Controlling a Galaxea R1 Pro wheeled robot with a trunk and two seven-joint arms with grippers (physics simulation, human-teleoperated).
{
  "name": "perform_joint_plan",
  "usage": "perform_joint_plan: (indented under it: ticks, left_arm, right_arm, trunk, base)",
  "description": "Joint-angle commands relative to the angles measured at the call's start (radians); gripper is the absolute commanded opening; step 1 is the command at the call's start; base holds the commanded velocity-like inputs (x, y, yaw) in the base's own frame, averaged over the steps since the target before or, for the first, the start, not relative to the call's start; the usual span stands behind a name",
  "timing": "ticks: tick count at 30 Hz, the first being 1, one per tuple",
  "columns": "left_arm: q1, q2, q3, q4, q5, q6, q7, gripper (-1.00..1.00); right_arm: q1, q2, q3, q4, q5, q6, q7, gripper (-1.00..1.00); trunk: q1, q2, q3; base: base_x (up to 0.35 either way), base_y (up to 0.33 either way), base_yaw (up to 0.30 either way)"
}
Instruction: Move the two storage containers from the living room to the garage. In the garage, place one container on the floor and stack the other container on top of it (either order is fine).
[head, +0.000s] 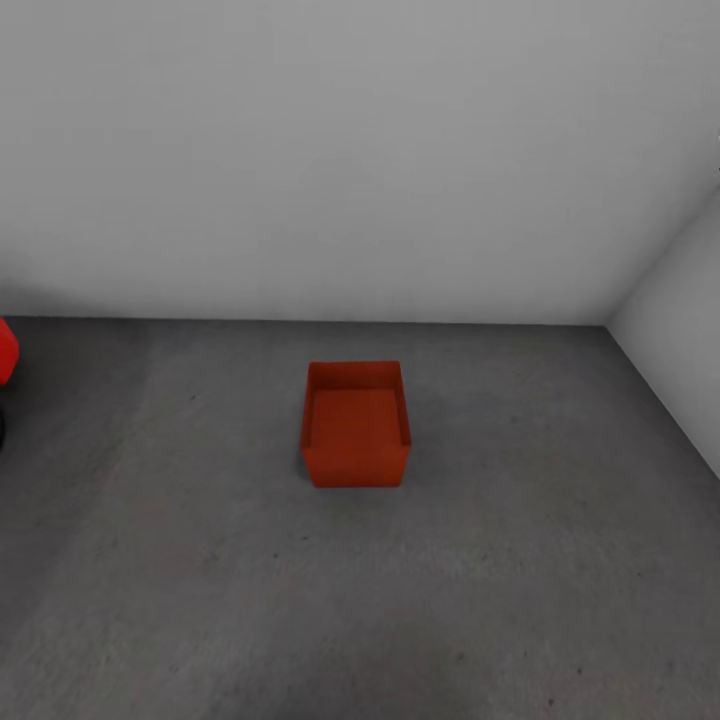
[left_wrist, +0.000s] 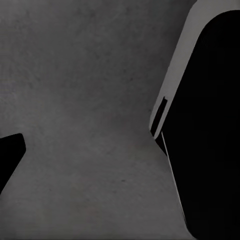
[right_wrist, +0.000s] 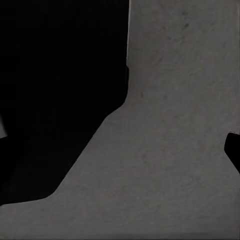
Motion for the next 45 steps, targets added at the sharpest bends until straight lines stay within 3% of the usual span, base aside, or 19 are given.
perform_joint_plan:
  ticks: [1, 5, 9, 45]
  left_arm:
    - [0.000, 0.000, 0.000, -0.001, 0.004, -0.003, 0.002, 1.00]
    - [0.000, 0.000, -0.004, -0.004, -0.003, -0.085, 0.004, 1.00]
    - [0.000, -0.004, -0.005, -0.003, -0.003, -0.128, 0.005, 1.00]
    - [0.000, -0.005, -0.004, -0.003, -0.002, -0.136, 0.005, 1.00]
  right_arm:
    - [-0.001, 0.000, 0.008, 0.003, -0.029, -0.005, -0.001, 1.00]
    - [-0.001, 0.001, 0.009, 0.003, -0.073, -0.004, 0.000, 1.00]
    - [0.000, 0.001, 0.009, 0.003, -0.079, -0.005, 0.001, 1.00]
    - [0.001, 0.001, 0.017, 0.002, -0.054, -0.007, 0.002, 1.00]
  trunk:
    - [0.000, -0.001, 0.000]
    - [0.000, -0.001, 0.007]
    - [0.000, -0.001, 0.013]
    - [0.000, -0.001, 0.071]
  base:
    - [0.000, 0.000, 0.000]
    - [0.000, 0.000, 0.000]
    - [0.000, 0.000, 0.000]
    - [0.000, 0.000, 0.000]
